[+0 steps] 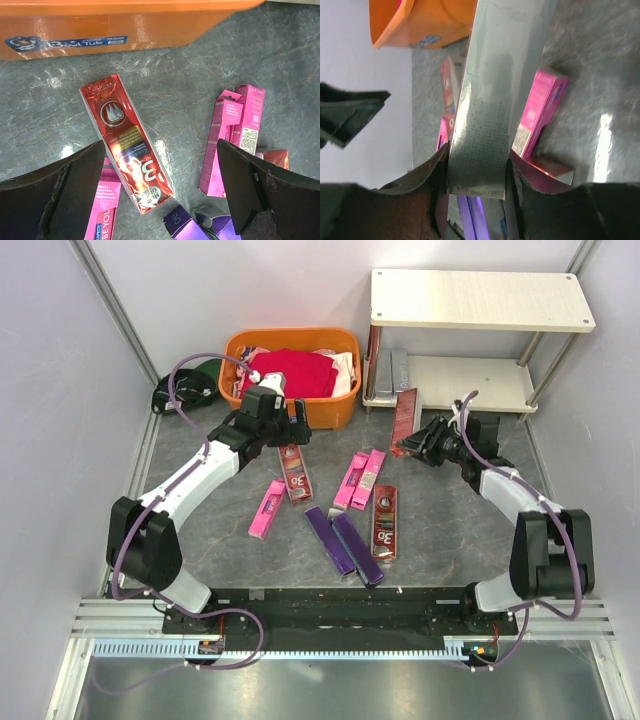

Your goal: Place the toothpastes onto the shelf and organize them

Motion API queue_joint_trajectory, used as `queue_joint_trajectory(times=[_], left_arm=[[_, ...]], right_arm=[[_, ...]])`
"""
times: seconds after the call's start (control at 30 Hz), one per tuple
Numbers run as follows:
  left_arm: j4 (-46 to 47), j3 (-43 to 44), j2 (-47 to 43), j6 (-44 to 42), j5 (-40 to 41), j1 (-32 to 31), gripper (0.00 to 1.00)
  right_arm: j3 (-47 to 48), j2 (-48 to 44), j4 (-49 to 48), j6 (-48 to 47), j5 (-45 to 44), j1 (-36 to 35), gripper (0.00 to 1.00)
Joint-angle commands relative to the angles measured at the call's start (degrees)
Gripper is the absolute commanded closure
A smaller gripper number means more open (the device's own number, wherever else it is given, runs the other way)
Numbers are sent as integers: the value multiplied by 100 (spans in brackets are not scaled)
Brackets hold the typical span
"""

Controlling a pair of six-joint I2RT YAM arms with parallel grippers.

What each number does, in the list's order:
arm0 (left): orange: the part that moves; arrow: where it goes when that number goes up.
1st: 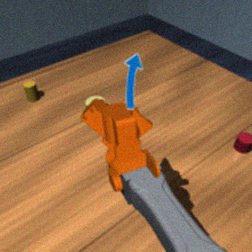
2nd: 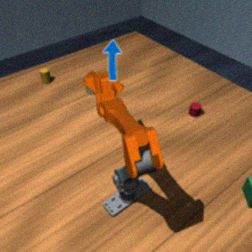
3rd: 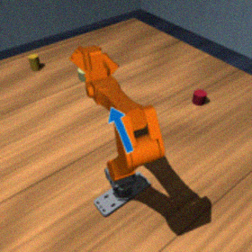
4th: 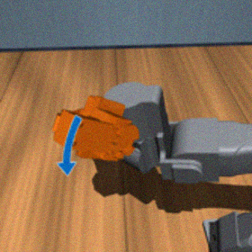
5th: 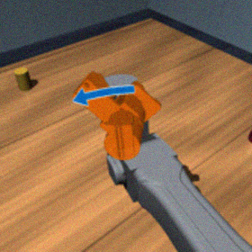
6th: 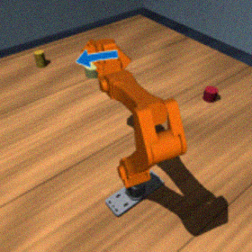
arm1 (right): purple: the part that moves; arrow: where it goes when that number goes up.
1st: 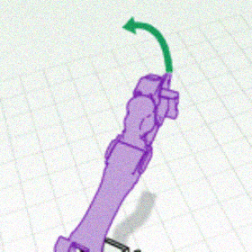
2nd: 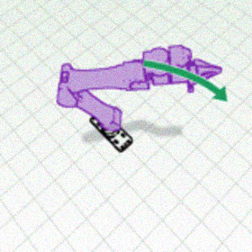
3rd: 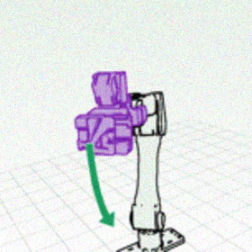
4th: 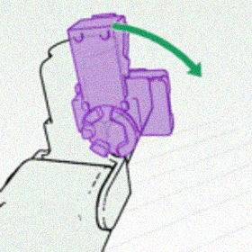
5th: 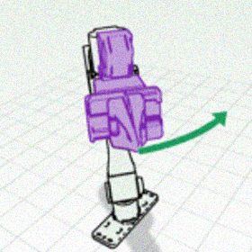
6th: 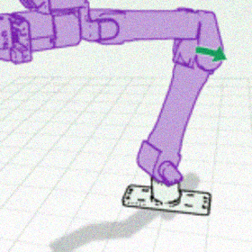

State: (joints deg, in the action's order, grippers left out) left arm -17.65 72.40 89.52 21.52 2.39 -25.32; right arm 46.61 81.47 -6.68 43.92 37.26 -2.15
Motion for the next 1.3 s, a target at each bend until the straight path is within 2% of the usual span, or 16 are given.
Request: queue_joint_trajectory(times=[0.0, 0.2, 0.67, 0.87, 1.17, 1.27], left_arm=[[51, 178, 22, -324, -99, -61, 0], [121, 99, -31, -332, -221, -69, 0], [227, -42, -22, -227, -468, -105, 0], [315, -147, -119, -130, -477, -122, 0], [324, -130, -92, -95, -538, -140, 0], [341, -147, -75, -69, -556, -140, 0]], right_arm=[[761, 527, -860, -69, 115, 179, 84], [1684, 1572, -1213, -42, 387, 505, 84], [3353, 3612, -2435, 943, 757, 892, 82], [4065, 4131, -1917, 688, 546, 971, 81], [4427, 4447, -1706, 556, 502, 1077, 79], [4637, 4623, -1329, 451, 345, 1068, 76]])
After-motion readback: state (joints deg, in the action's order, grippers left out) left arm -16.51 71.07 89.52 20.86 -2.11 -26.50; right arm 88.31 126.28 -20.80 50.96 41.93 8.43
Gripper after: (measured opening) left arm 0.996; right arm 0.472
